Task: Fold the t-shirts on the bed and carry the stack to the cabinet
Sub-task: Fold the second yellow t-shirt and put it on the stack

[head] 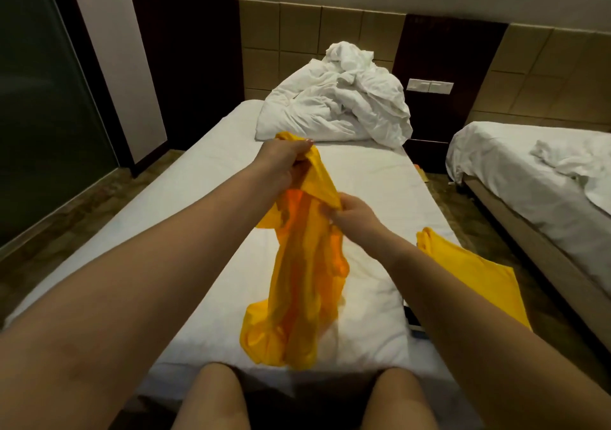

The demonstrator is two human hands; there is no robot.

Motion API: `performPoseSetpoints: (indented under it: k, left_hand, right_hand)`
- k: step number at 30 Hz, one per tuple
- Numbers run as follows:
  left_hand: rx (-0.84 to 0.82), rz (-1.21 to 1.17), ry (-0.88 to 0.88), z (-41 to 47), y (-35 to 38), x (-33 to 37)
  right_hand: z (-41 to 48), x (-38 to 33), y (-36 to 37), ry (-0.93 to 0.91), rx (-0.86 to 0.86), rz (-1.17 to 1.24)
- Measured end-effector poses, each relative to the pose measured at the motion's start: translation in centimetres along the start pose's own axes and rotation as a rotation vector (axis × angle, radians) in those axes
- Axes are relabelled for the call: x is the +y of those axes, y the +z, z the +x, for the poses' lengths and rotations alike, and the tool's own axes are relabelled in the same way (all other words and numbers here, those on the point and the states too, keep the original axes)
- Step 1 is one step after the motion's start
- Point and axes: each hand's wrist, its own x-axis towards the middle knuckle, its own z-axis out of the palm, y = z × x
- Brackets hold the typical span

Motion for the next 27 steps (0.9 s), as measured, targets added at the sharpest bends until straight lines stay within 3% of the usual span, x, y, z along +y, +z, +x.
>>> performPoseSetpoints:
  k: [2, 4, 6, 9, 11, 15, 19, 23, 27]
  left_hand:
    - [0.089, 0.365, 0.113, 0.7, -1.4, -0.1]
    - [0.108, 0.86, 0.243, 0.6, -2.6, -0.3]
    - [-0.044, 1.045, 0.336, -0.5, -2.6, -0.6]
    - [-0.338, 1.078, 0.378, -1.7, -1.3, -1.3]
    - [-0.365, 1.027, 0.402, -1.9, -0.7, -1.8]
    - [-0.267, 0.968, 0.473, -1.9, -0.7, -2.0]
    - [-0.127, 1.117, 0.544, -1.0, -2.7, -1.1]
    - [0.029, 1.194, 0.498, 0.5, -6.2, 0.6]
    - [0.033, 1.134, 0.408, 0.7, -7.9, 1.0]
  right_hand:
    - [0.6, -1.1, -1.2, -0.011, 0.183, 0.063]
    - [1.1, -3.0, -2.8, -0.031, 0.235, 0.093]
    - [1.3, -5.1, -4.1, -0.019, 0.191, 0.129]
    - [1.2, -7.5, -5.0, 0.059, 0.019, 0.166]
    - [1.4, -8.0, -5.1, 0.099, -0.034, 0.112]
    - [1.4, -7.2, -6.0, 0.176, -0.111, 0.109]
    - [0.5, -4.7, -7.6, 0.196, -0.229, -0.048]
    - [-0.7, -1.7, -9.5, 0.207, -0.181, -0.211]
    - [-1.3, -0.9, -11.0, 0.189, -0.111, -0.082]
